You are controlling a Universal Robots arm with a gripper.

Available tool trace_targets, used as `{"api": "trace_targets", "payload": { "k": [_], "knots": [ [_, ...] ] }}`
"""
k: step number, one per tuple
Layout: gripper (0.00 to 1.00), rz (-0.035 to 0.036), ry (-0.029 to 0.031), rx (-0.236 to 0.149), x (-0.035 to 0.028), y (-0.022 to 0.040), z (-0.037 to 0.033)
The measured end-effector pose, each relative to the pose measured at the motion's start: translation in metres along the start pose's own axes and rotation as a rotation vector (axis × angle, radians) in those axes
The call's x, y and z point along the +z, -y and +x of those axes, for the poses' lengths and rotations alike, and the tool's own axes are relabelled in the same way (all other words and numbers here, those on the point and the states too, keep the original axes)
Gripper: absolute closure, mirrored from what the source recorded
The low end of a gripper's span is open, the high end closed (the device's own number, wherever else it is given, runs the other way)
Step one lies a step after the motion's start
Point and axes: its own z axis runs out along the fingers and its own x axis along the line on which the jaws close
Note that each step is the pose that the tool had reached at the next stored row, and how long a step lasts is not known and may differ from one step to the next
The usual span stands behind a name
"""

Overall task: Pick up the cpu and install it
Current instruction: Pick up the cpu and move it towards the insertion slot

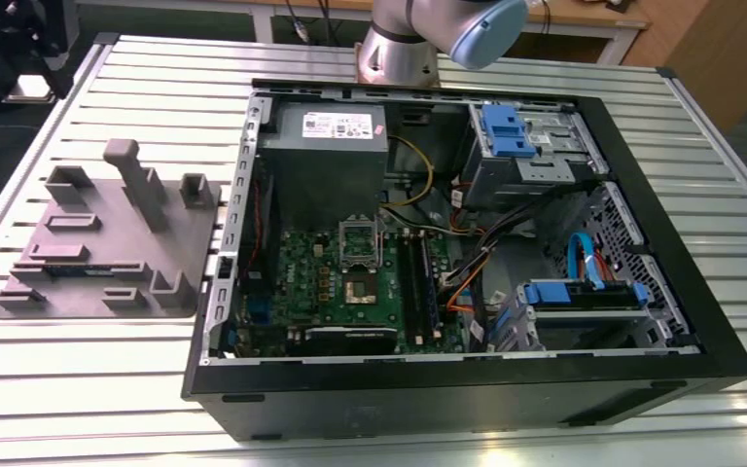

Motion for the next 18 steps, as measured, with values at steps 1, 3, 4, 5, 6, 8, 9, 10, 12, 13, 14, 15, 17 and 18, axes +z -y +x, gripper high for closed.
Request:
{"api": "trace_targets", "payload": {
  "k": [1,3,4,5,6,8,9,10,12,13,14,15,17,18],
  "knots": [
    [0.53,0.0000,0.0000,0.000,0.0000,0.0000,-0.0009],
    [0.53,0.0000,0.0000,0.001,0.0001,0.0000,-0.0037],
    [0.53,0.0000,0.0000,0.002,0.0001,0.0000,-0.0050],
    [0.53,0.0001,0.0000,0.002,0.0001,0.0001,-0.0060],
    [0.53,0.0001,0.0001,0.004,0.0002,0.0001,-0.0072],
    [0.53,0.0001,0.0002,0.009,0.0005,0.0001,-0.0084],
    [0.53,0.0001,0.0004,0.012,0.0008,0.0002,-0.0088],
    [0.53,0.0003,0.0004,0.015,0.0010,0.0005,-0.0090],
    [0.53,0.0005,0.0003,0.022,0.0015,0.0012,-0.0094],
    [0.53,0.0005,0.0005,0.025,0.0018,0.0015,-0.0096],
    [0.53,0.0005,0.0006,0.028,0.0020,0.0019,-0.0099],
    [0.53,0.0006,0.0006,0.030,0.0021,0.0023,-0.0102],
    [0.53,0.0007,0.0007,0.035,0.0023,0.0030,-0.0108],
    [0.53,0.0006,0.0009,0.036,0.0024,0.0030,-0.0110]
  ]
}}
